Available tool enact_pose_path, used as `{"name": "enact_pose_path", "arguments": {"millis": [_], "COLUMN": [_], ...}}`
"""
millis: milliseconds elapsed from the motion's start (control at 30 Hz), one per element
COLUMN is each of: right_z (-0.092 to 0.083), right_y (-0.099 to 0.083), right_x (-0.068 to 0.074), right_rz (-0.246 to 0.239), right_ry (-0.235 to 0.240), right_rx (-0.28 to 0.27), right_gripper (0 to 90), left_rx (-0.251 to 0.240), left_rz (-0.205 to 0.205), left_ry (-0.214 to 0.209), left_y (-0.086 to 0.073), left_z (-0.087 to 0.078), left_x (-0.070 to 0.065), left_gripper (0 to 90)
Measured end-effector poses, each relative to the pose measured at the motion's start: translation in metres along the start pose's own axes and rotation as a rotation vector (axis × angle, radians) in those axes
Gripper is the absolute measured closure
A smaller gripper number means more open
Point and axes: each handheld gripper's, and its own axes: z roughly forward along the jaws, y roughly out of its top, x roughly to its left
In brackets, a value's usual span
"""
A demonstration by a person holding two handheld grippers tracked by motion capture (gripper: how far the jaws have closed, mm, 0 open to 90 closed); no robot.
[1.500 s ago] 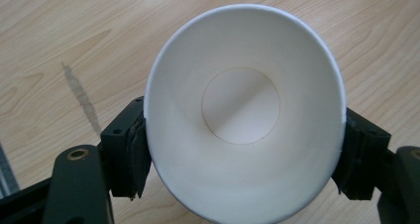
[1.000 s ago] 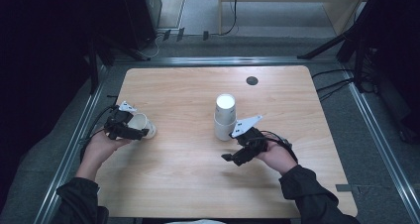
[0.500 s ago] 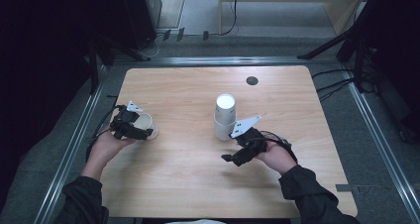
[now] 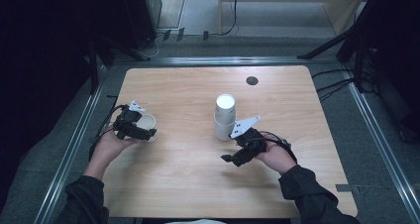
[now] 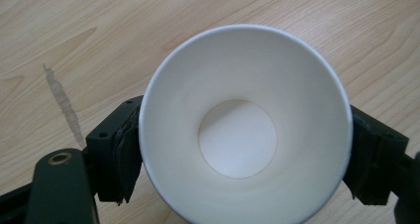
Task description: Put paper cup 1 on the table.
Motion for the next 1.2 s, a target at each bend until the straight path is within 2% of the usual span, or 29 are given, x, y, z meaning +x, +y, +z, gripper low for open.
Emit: {"name": "enact_pose_path", "arguments": {"millis": [333,633,700,967,1100,1200], "right_z": [-0.001,-0.005,-0.006,-0.012,-0.017,-0.021], "right_y": [0.000,0.000,0.001,0.002,0.004,0.005], "right_x": [-0.001,-0.003,-0.003,-0.006,-0.010,-0.011], "right_rz": [0.006,0.003,0.002,0.009,0.053,0.046], "right_ry": [-0.002,-0.008,-0.007,-0.028,-0.039,-0.039], "right_rx": [-0.009,-0.031,-0.038,-0.087,-0.104,-0.105], "right_gripper": [18.1,18.1,18.1,15.9,13.4,13.3], "left_rx": [-0.035,-0.105,-0.118,-0.148,-0.157,-0.175], "left_rz": [-0.012,-0.077,-0.080,-0.065,-0.057,-0.038], "left_ry": [-0.017,-0.049,-0.055,-0.058,-0.067,-0.093], "left_y": [0.000,-0.003,-0.003,0.001,0.005,0.008], "left_z": [-0.007,-0.025,-0.028,-0.039,-0.046,-0.052], "left_x": [0.001,0.010,0.010,0.005,-0.003,-0.012], "left_gripper": [14.2,14.2,14.2,14.2,14.2,14.3]}}
